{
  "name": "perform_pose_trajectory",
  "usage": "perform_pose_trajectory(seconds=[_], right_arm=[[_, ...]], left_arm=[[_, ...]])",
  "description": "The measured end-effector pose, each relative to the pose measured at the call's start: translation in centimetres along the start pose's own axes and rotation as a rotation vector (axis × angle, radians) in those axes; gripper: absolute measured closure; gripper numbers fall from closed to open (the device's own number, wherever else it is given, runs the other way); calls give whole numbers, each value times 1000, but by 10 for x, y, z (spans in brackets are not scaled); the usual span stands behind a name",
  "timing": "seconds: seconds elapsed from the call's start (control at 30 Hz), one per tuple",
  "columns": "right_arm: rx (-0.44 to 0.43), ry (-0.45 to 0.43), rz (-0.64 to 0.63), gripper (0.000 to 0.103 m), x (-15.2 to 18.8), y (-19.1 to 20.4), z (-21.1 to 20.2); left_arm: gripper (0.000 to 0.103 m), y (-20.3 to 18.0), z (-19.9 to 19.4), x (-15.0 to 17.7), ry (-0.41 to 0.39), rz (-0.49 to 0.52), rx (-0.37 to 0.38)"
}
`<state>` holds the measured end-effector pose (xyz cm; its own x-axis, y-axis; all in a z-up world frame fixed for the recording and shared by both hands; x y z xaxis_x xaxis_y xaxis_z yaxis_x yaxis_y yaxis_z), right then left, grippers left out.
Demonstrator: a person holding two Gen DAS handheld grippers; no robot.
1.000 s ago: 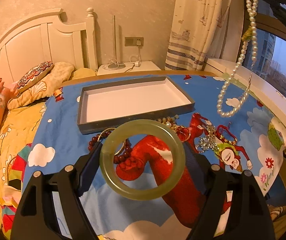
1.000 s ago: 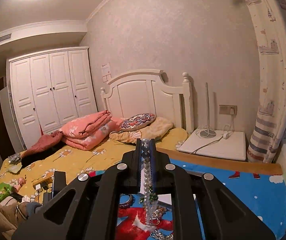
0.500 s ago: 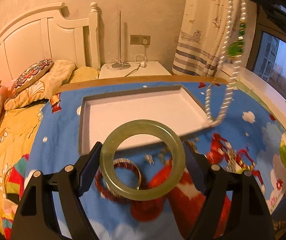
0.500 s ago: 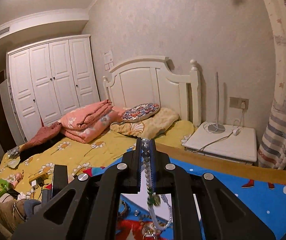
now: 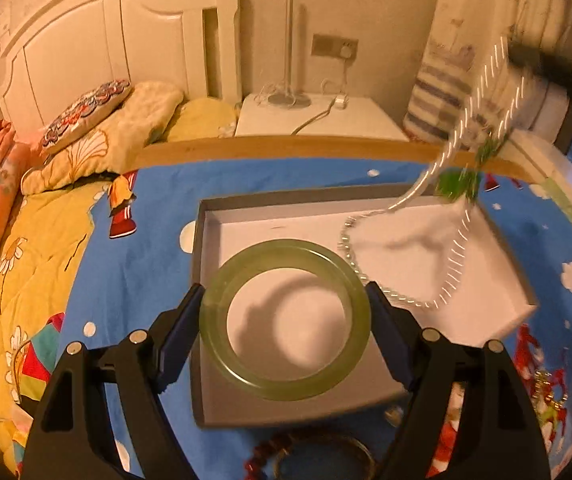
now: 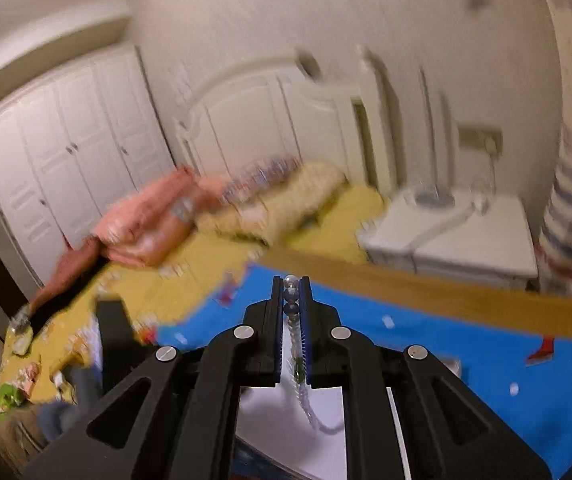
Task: Organize jewelry
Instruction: 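Lift the jade bangle and pearl necklace into the white tray and open both tools, then move the right tool back to the jewelry pile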
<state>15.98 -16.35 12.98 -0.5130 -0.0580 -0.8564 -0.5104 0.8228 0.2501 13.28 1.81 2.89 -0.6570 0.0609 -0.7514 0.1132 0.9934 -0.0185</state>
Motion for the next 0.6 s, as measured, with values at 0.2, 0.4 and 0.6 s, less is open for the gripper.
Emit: perform_pose_trajectory(seconds=[0.2,0.4,0.6], right_arm=[[133,226,57,88,73,-49,39],[125,173,92,15,91,-56,-1],[212,-85,87,15,89,-52,-117]], left_arm=[[24,1,33,2,76,-13,3],[17,2,20,8,20,-32,-18],[8,1,-50,16,-120,-65,-87]])
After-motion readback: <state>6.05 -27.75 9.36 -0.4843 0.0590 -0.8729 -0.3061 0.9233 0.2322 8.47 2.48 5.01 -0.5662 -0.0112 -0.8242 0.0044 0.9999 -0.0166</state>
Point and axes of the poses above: each gripper's, at about its wrist camera, not at the fingertips, and z roughly the way its jaws point, y to its left, x to its underside, the point moved 4 cm from there along z, roughly the way its jaws point, and after that the axes turned 8 degrees about -y, right-handed, at the moved point
